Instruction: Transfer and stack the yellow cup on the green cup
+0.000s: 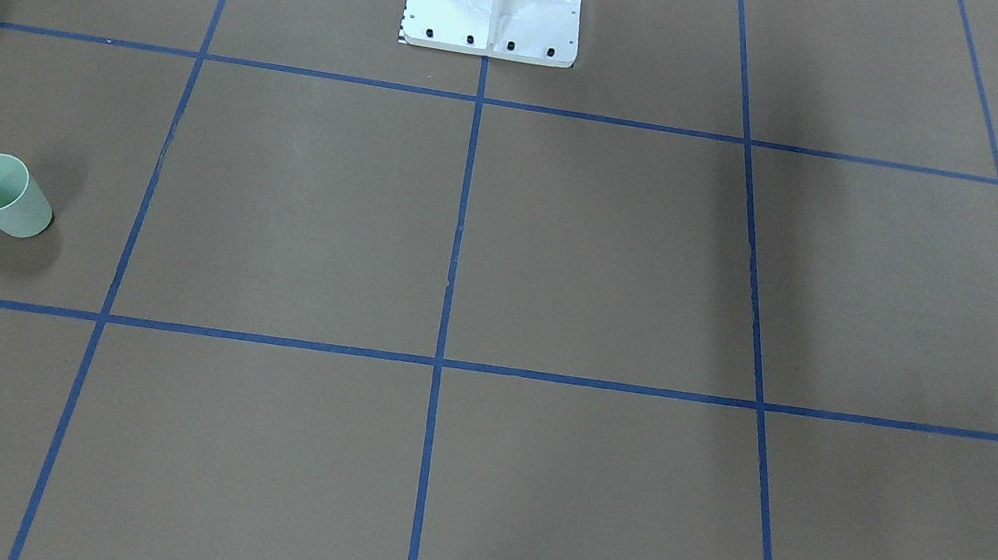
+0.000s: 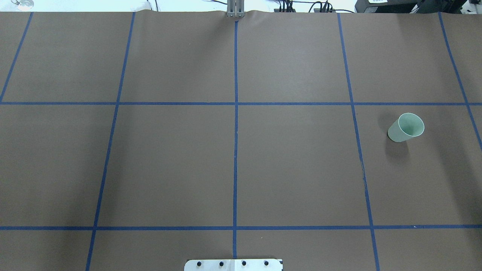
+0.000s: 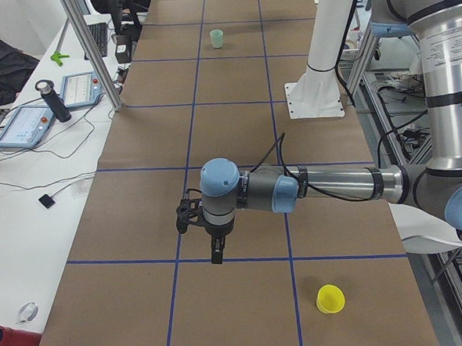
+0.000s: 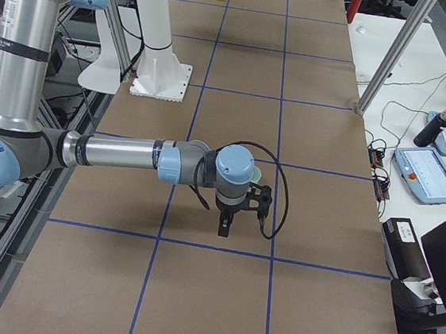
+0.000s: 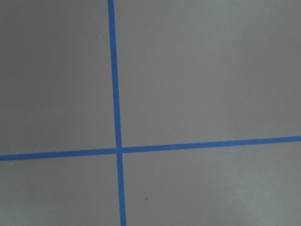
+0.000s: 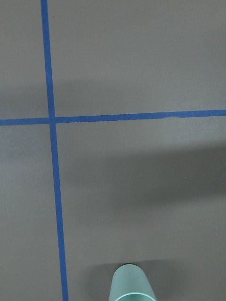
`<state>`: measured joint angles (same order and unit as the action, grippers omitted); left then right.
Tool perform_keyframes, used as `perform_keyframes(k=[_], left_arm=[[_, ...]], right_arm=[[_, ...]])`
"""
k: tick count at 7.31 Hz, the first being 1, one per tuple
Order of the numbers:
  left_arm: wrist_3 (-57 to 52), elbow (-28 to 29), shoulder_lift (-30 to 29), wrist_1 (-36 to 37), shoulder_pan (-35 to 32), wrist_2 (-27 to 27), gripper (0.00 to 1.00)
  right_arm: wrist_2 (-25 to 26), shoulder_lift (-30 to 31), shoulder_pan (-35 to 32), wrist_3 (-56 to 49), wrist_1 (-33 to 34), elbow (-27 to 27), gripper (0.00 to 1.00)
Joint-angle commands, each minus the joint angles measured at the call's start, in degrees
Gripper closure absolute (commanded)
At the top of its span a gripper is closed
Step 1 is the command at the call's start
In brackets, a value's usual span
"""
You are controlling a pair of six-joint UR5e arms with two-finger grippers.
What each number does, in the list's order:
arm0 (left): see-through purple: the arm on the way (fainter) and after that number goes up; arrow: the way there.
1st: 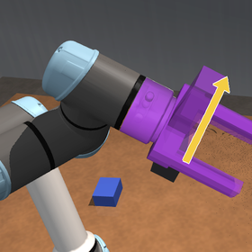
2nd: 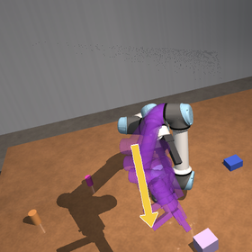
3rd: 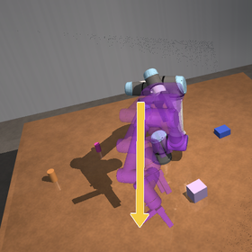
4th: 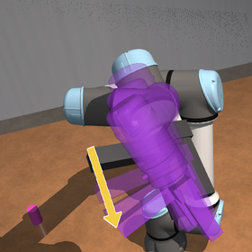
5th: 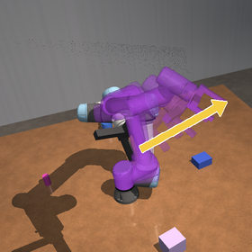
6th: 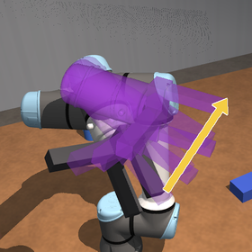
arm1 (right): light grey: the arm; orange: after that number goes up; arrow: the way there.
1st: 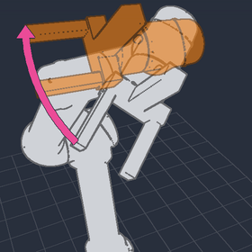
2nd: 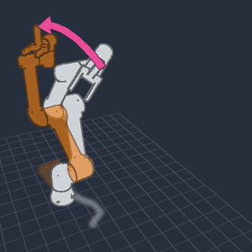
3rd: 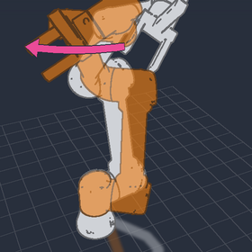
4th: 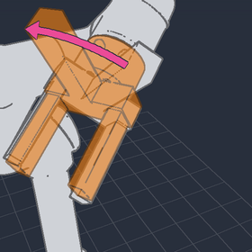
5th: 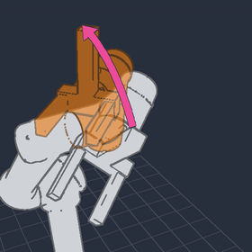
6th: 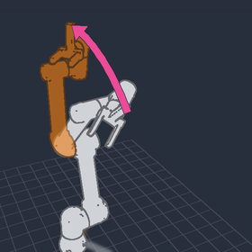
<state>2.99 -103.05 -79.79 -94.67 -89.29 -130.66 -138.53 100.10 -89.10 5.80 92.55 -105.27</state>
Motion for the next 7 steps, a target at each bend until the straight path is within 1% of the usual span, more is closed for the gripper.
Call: perform_keyframes(k=[1,3,5,6,7], left_arm=[[0.2,1.3,1.4,-0.4,0.1,-0.8,0.00],[0.3,0.7,1.7,-0.6,0.1,-1.4,0.00],[0.4,1.1,4.8,-0.6,0.2,-1.5,0.00],[2.4,0.2,6.3,-0.7,0.1,-1.4,0.00],[11.3,-2.0,7.4,-1.0,0.2,-1.0,0.00]], right_arm=[[0.0,-0.3,0.0,0.0,0.0,-0.1,0.00],[0.0,-0.6,0.0,0.0,-0.1,-0.4,0.00],[0.0,-0.7,0.0,0.0,-0.1,-0.6,0.00],[0.0,-0.7,0.0,0.0,-0.1,-0.7,0.00],[0.0,-0.7,0.0,0.0,-0.1,-1.0,0.00]])
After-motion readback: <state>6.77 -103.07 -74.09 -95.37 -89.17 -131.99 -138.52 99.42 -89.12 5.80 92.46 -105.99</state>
